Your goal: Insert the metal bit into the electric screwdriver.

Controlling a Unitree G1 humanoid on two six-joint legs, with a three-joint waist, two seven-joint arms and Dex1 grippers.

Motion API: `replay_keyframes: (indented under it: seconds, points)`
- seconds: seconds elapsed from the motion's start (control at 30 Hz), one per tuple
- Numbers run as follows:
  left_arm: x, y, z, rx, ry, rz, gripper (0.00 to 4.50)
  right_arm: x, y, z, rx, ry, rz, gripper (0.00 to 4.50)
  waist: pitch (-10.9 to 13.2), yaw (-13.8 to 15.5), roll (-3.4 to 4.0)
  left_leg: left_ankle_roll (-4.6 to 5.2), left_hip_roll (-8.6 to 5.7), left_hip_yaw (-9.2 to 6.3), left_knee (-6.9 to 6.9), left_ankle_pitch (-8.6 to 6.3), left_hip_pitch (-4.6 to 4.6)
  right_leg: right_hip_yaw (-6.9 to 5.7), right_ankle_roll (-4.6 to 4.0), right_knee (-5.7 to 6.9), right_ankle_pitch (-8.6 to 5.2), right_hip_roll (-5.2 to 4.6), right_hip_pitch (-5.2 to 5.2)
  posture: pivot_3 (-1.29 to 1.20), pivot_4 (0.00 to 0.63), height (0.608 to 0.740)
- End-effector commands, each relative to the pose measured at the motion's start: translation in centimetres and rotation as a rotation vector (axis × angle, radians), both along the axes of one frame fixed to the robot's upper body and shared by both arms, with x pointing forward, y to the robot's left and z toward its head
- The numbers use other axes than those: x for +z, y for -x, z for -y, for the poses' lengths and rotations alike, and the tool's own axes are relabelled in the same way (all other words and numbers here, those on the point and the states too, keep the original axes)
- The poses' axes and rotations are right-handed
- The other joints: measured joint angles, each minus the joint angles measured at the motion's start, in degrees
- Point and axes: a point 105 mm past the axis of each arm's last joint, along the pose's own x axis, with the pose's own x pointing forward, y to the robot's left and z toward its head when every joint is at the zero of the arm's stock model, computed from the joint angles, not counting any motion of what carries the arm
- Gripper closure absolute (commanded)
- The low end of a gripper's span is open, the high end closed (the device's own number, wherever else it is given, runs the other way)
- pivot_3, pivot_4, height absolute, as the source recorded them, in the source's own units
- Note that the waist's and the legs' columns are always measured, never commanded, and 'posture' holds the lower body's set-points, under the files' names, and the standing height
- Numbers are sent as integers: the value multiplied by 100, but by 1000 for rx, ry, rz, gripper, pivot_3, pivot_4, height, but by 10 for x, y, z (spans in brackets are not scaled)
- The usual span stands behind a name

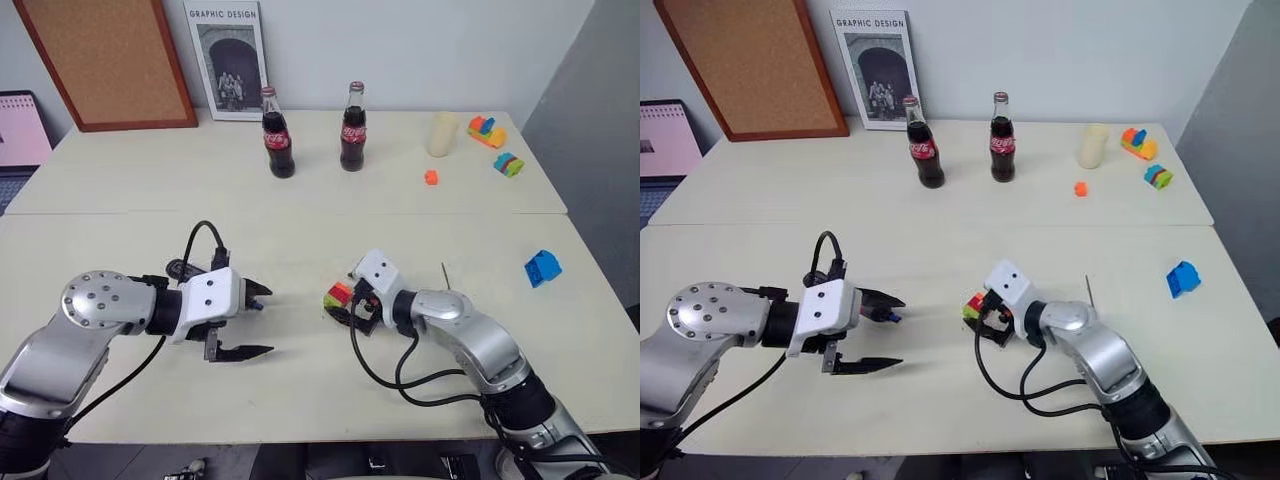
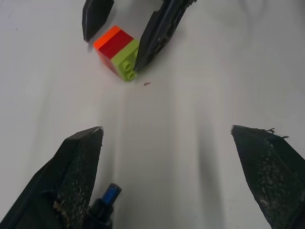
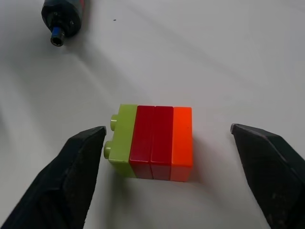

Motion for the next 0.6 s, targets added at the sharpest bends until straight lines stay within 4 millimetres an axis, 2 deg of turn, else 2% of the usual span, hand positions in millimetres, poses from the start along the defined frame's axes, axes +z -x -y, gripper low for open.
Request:
replay_keyframes:
  seconds: [0.03,0.2,0.3,0.43,0.53,0.6]
  points:
    - [11,0,5,-11,29,33,0,12,2,-3,25,-21,41,1174,0,-1,0,0,0,0,0,0,0,-1,0,1,0,0,0,0,150,740]
    - [16,-2,15,-21,128,19,0,15,8,-4,46,-45,64,2338,0,0,-1,0,-2,0,1,0,1,-3,0,2,1,0,1,0,150,740]
    - [19,-3,25,-37,177,21,0,20,9,7,9,-51,104,2440,-1,7,-1,0,-3,0,2,0,-3,-5,1,0,0,0,2,0,150,740]
    - [21,-4,45,-96,241,23,0,36,9,42,-110,-65,176,2440,-1,22,-2,0,-10,0,4,0,-7,-3,1,-2,1,-4,3,0,150,740]
    - [27,-8,75,-176,351,41,0,45,15,87,-278,-34,223,2440,-2,74,-2,0,-14,-1,8,0,-7,-3,5,-2,2,-7,8,0,150,740]
    - [27,-10,100,-252,401,56,0,48,25,125,-417,5,242,2440,-4,129,-3,0,-16,0,13,0,-10,-6,7,-4,3,-6,10,0,150,740]
